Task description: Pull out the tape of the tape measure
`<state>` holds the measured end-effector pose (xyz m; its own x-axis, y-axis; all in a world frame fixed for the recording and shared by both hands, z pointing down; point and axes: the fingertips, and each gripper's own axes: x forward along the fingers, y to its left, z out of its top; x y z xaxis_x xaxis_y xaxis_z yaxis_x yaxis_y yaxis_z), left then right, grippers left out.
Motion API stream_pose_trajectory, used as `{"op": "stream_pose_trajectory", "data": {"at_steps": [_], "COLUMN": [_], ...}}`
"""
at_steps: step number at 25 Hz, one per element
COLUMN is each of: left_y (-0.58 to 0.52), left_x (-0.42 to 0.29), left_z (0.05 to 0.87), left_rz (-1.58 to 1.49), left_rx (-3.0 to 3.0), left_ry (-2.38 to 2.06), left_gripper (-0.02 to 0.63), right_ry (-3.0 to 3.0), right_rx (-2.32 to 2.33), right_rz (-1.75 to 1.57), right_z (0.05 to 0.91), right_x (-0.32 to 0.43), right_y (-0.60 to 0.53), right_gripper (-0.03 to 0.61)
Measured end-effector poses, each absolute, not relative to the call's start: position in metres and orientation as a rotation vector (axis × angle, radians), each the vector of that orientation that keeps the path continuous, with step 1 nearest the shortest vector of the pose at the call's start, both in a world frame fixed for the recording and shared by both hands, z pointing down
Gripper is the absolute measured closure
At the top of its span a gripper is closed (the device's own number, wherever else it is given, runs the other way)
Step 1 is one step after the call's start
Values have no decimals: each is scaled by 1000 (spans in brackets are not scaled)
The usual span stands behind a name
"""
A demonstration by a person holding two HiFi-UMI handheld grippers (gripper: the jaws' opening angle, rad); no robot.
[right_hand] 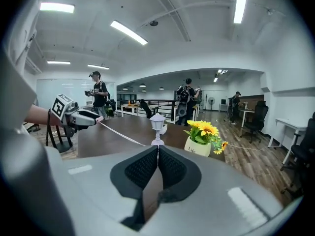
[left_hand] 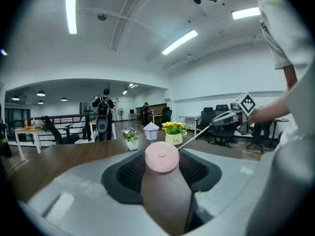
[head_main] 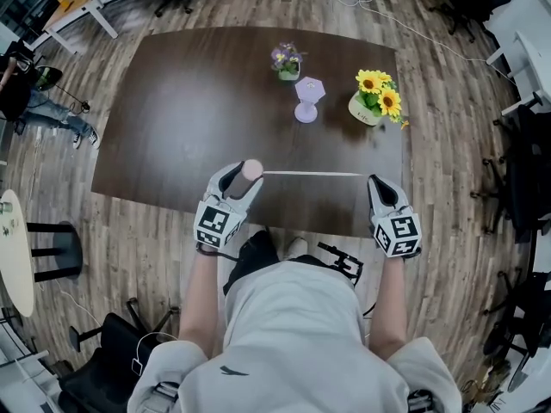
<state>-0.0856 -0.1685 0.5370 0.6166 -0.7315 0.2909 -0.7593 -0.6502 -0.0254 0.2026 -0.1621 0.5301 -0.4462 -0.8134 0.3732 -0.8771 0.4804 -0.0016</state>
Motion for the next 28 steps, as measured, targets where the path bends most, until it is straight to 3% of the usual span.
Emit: {"op": "stream_pose_trajectory", "data": {"at_steps": [15,28], "left_y": [-189,-240], "left_x": [-91,-87], "left_z": [565,676], "left_rz": [432,726], "left_rx": [2658,2472], "left_ry": [-1254,-1135], "left_gripper": [385,385], "right_ry": [-2370,-2196], "right_rx": [1401,1265], "right_rz": [322,405], "right_z": [553,652], "right_x": [196,197], "right_y": [-170,-210], "right_gripper": [575,574]}}
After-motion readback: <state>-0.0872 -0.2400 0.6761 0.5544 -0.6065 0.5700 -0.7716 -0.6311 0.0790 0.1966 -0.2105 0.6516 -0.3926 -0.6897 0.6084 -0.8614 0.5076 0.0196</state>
